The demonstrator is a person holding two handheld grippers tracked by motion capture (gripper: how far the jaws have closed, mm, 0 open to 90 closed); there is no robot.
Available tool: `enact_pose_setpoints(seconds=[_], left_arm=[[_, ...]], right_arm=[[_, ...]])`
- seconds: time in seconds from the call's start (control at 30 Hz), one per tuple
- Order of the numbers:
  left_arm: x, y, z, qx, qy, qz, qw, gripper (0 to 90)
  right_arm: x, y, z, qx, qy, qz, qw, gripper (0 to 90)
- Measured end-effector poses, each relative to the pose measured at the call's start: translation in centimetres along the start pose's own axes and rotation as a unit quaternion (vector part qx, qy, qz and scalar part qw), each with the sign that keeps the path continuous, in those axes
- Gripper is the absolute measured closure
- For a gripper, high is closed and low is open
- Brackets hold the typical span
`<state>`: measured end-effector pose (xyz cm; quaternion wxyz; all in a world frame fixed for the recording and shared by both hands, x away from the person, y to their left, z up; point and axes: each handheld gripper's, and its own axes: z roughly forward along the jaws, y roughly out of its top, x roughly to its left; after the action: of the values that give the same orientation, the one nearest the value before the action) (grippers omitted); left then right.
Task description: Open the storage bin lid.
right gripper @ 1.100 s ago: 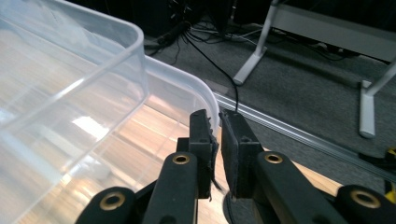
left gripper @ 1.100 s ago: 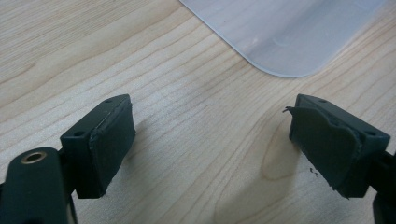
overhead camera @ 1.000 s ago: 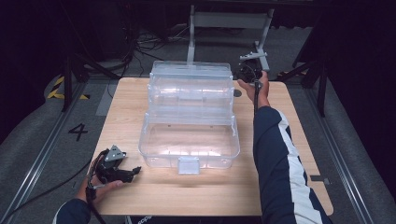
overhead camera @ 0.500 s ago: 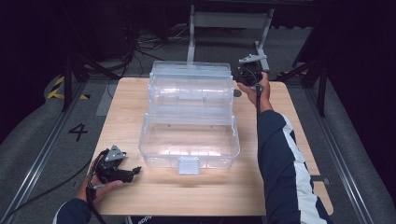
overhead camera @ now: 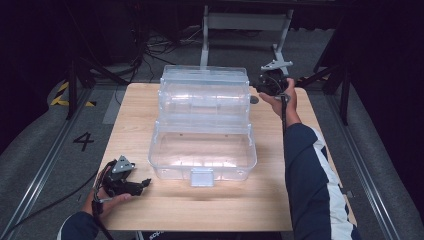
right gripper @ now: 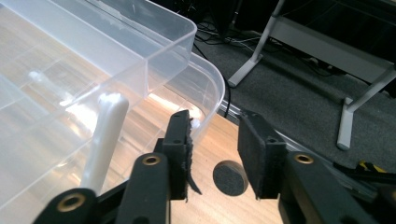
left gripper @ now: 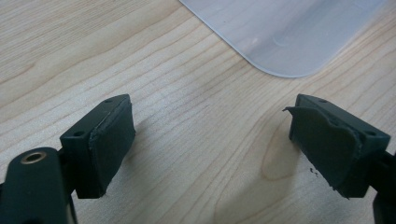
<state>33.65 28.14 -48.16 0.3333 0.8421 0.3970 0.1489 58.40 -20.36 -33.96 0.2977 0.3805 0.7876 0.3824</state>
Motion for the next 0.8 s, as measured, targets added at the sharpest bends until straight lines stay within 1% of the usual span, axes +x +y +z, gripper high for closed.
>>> enact_pose_setpoints(seconds=[0.17,0.4,0.53,0.63,0.67,0.73,0.77,0.8], left_arm=[[0.0,0.0,0.0,-0.001,-0.001,0.002,1.0,14.6],[0.0,0.0,0.0,0.0,-0.001,0.002,1.0,14.6],[0.0,0.0,0.0,0.0,0.0,0.002,1.0,14.7],[0.0,0.0,0.0,-0.001,0.0,0.001,1.0,14.7],[0.0,0.0,0.0,-0.001,0.0,0.001,1.0,14.7],[0.0,0.0,0.0,-0.001,0.0,0.0,1.0,14.7],[0.0,0.0,0.0,-0.001,0.0,0.0,1.0,14.7],[0.0,0.0,0.0,-0.001,0.0,0.0,1.0,14.7]], right_arm=[[0.0,-0.3,-0.7,0.0,0.002,-0.005,1.0,59.9],[0.0,-0.7,-1.7,0.003,0.008,-0.012,0.9999,57.7],[0.2,-0.8,-2.4,0.004,0.011,-0.027,0.9996,56.1],[0.6,-1.0,-3.3,0.006,0.016,-0.041,0.999,54.4],[0.6,-1.0,-3.5,0.005,0.017,-0.042,0.999,53.8],[0.7,-1.1,-3.9,0.009,0.026,-0.044,0.9987,51.9],[0.8,-1.1,-4.1,0.013,0.025,-0.043,0.9987,51.8],[0.9,-1.2,-4.3,0.013,0.021,-0.048,0.9986,51.9]])
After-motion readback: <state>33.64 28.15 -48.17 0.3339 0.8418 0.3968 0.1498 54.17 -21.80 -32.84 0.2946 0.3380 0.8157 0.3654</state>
